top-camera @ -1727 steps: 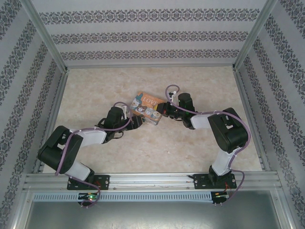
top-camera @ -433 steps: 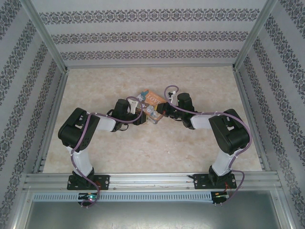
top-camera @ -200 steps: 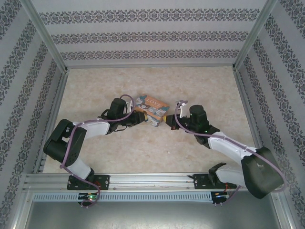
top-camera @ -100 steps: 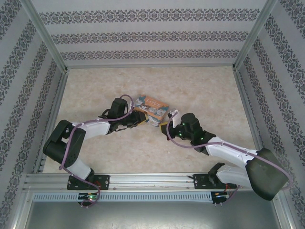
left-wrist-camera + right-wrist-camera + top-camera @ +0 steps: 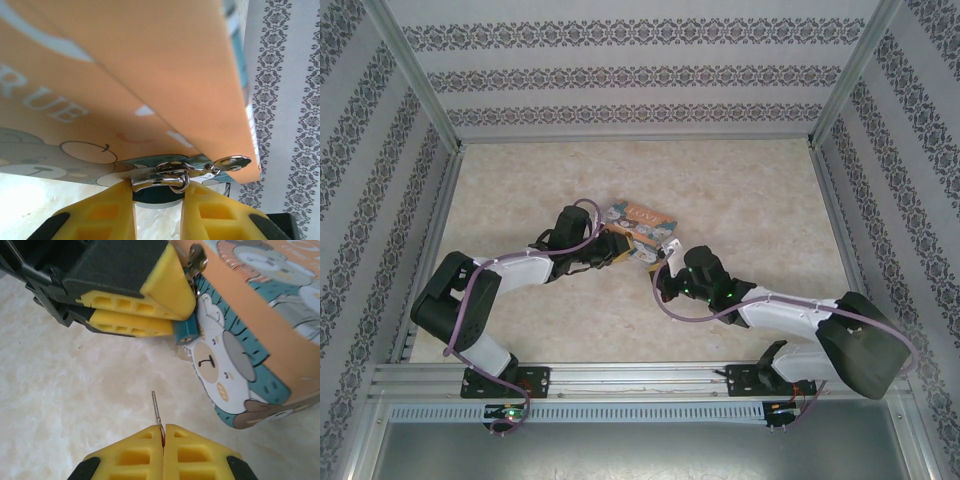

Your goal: Unlock the padlock with the key

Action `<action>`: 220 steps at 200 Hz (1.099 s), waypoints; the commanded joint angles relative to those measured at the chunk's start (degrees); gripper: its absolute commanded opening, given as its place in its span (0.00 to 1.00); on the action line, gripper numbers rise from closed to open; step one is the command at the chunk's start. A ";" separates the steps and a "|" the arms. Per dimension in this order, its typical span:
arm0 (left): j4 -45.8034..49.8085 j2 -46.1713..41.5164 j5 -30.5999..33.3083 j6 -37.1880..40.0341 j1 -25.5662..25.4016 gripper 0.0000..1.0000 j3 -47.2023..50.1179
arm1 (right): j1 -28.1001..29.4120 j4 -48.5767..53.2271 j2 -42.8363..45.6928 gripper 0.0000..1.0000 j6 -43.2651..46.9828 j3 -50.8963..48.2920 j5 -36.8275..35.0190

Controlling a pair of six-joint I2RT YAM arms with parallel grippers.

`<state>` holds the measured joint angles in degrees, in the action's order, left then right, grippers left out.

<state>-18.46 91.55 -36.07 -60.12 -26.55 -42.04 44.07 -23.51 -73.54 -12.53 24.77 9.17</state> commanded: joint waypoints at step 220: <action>-4.04 -1.28 0.74 -1.32 -1.72 0.22 -1.16 | 0.49 -10.12 -10.08 0.00 6.91 4.62 -7.84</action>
<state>-18.90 91.55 -35.51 -61.63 -27.07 -42.02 44.51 -30.85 -82.65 -6.83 27.73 2.55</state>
